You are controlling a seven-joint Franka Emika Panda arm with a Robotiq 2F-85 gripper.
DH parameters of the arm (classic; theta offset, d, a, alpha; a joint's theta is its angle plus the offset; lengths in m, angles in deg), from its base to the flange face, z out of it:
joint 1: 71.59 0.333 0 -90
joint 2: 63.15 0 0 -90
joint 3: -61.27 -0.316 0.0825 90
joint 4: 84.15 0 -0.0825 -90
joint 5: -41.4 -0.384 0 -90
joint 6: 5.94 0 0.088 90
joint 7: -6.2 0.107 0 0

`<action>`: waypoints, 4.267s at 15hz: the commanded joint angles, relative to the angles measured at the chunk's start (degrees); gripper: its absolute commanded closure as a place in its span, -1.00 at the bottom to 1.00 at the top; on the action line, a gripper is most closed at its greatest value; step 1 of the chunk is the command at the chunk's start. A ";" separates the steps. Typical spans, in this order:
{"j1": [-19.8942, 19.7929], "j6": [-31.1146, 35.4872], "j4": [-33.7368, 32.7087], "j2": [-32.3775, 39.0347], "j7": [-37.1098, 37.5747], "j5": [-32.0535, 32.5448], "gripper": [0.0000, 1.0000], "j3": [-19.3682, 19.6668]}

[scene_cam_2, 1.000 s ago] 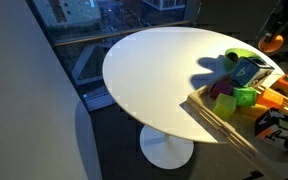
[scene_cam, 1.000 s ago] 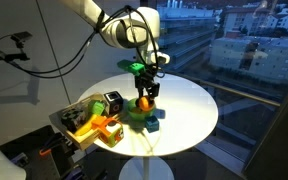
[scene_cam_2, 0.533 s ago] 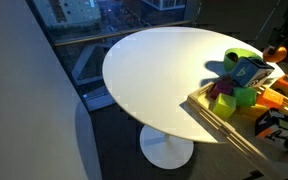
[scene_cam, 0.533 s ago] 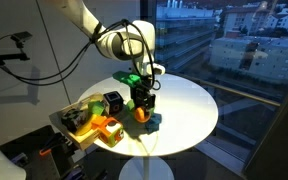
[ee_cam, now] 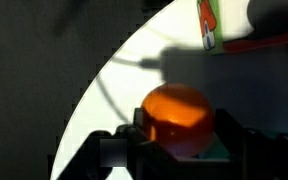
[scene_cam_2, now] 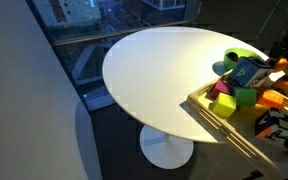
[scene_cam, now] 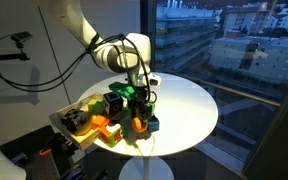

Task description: Remove the orange from the green bowl and put it on the table

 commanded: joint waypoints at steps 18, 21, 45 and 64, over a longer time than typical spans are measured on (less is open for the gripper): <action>-0.18 5.49 1.26 2.75 -2.12 0.03 -1.00 -0.57; -0.43 4.74 1.74 1.54 -3.53 -0.39 -1.00 -0.76; 2.15 -17.57 2.19 -20.09 -8.85 -6.05 -1.00 -3.38; 5.04 -22.89 5.39 -31.36 -12.30 -9.81 -1.00 -3.87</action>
